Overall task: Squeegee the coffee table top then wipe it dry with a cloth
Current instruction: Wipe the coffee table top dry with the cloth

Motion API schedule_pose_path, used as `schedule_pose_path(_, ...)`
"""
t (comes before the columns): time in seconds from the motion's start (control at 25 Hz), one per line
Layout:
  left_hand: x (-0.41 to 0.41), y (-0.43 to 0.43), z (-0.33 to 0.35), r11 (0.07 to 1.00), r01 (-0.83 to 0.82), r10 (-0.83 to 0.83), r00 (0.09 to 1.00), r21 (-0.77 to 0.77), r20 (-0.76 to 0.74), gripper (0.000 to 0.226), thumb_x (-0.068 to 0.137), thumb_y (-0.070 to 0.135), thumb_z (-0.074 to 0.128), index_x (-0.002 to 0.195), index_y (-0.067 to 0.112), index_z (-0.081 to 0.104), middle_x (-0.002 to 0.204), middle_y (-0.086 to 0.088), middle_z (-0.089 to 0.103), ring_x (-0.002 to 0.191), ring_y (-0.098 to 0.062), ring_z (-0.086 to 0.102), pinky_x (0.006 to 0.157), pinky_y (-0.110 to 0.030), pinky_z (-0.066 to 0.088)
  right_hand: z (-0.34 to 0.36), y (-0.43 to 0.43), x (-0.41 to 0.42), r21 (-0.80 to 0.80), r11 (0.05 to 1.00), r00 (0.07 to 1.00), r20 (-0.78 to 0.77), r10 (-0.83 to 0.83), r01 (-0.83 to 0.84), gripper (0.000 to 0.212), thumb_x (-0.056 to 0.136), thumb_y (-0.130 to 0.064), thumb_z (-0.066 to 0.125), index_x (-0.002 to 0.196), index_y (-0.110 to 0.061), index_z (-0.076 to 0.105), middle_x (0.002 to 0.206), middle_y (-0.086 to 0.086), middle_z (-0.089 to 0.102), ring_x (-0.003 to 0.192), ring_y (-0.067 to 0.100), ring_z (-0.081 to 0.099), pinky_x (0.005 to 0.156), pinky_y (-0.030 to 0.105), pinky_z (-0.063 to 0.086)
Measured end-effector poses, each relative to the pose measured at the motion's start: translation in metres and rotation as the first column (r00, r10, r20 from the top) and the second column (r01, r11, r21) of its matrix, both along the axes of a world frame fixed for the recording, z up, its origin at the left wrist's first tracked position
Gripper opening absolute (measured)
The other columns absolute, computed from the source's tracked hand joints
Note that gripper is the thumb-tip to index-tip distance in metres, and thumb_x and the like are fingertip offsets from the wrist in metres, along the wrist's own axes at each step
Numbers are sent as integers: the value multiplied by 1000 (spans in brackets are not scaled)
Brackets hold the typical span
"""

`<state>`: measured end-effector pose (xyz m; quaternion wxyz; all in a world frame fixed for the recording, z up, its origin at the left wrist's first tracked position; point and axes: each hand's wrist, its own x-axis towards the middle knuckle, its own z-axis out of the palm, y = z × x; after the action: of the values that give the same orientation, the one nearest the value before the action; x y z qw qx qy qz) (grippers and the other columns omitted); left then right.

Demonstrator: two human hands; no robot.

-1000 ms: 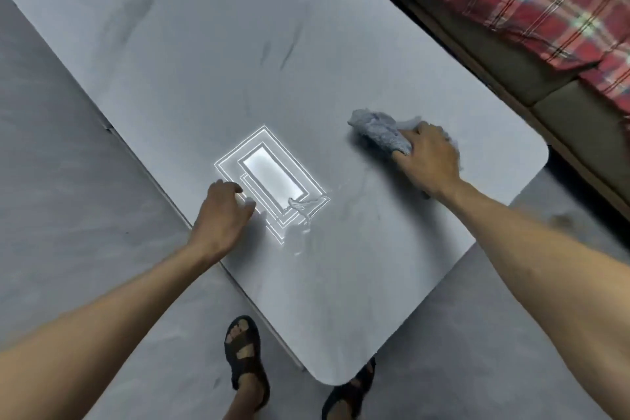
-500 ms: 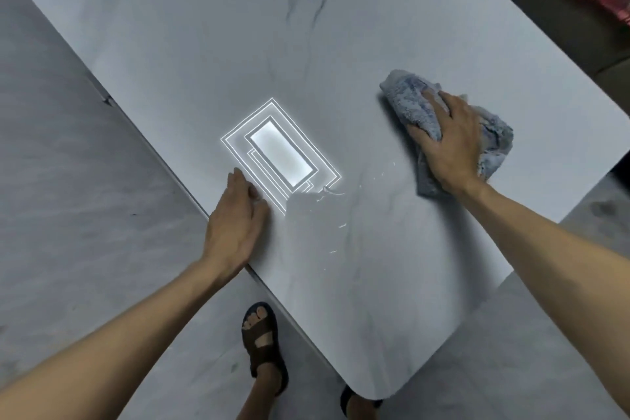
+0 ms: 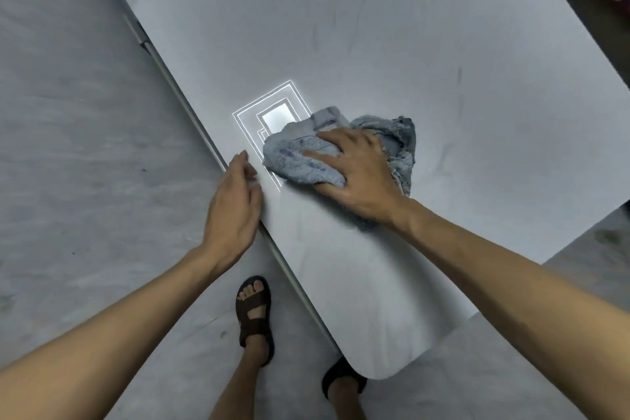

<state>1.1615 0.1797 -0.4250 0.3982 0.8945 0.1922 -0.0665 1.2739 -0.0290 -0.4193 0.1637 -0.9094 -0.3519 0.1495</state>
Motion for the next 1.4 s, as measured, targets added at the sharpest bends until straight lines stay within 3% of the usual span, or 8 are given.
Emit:
schedule_pose_path(0.28, -14, -12, 6, 999, 16, -16, 1000, -47, -13, 7, 101, 27, 36, 108, 26, 36, 151, 0, 40, 133, -16, 44, 100, -32, 41, -3, -4, -45, -73, 883, 884, 33, 467, -464, 54, 83, -67, 44, 130, -44, 56, 141, 5, 50, 132, 27, 39, 112, 49, 18)
schedule_pose_path(0.4, -27, -34, 7, 996, 32, -27, 998, 89, -48, 31, 98, 46, 33, 120, 25, 36, 133, -1, 52, 117, -13, 50, 89, -30, 39, -13, -23, -53, -74, 738, 730, 103, 675, -671, 53, 79, -65, 50, 129, -46, 54, 141, 5, 48, 131, 27, 39, 109, 50, 22)
schedule_pose_path(0.56, -51, -94, 11, 976, -35, 49, 997, 217, -59, 41, 96, 49, 39, 125, 21, 35, 116, -1, 54, 104, -14, 48, 82, -31, 40, -12, -55, -20, -91, 639, 623, 156, 767, -764, 54, 79, -64, 45, 130, -47, 53, 141, 4, 47, 130, 27, 41, 108, 50, 25)
schedule_pose_path(0.72, -64, -146, 15, 957, -148, 179, 978, 249, -106, 38, 96, 47, 41, 120, 16, 39, 118, -5, 55, 110, -26, 52, 88, -41, 45, -10, -101, 13, -111, 684, 666, 158, 729, -721, 55, 79, -61, 49, 131, -45, 54, 141, 4, 49, 131, 28, 41, 107, 50, 26)
schedule_pose_path(0.92, -76, -169, 19, 956, -167, 212, 962, 243, -170, 42, 97, 43, 43, 124, 11, 40, 126, -9, 52, 117, -30, 50, 97, -49, 44, -10, -166, 49, -143, 854, 845, 136, 518, -500, 56, 80, -60, 53, 133, -42, 54, 143, 4, 47, 131, 30, 39, 107, 47, 22)
schedule_pose_path(1.08, -73, -165, 19, 958, -125, 185, 957, 258, -225, 43, 98, 41, 41, 125, 7, 40, 127, -13, 49, 115, -35, 50, 93, -47, 41, -13, -229, 57, -5, 999, 980, 196, -36, 37, 46, 84, -52, 53, 125, -33, 61, 140, 4, 49, 125, 32, 42, 105, 49, 28)
schedule_pose_path(1.24, -80, -159, 16, 966, -127, 170, 968, 224, -186, 44, 98, 36, 42, 132, 9, 36, 128, -8, 54, 114, -31, 53, 89, -42, 41, -15, -230, 32, 6, 747, 729, 213, -651, 665, 53, 85, -56, 47, 127, -27, 61, 145, 3, 44, 133, 28, 36, 111, 49, 23)
schedule_pose_path(1.4, -96, -143, 14, 955, -294, 296, 950, 35, -98, 31, 97, 31, 45, 126, 21, 42, 136, 4, 55, 109, -22, 60, 89, -35, 45, -10, -174, 19, -19, 466, 461, 177, -869, 885, 52, 83, -60, 48, 128, -36, 59, 142, 3, 45, 130, 29, 38, 109, 44, 18)
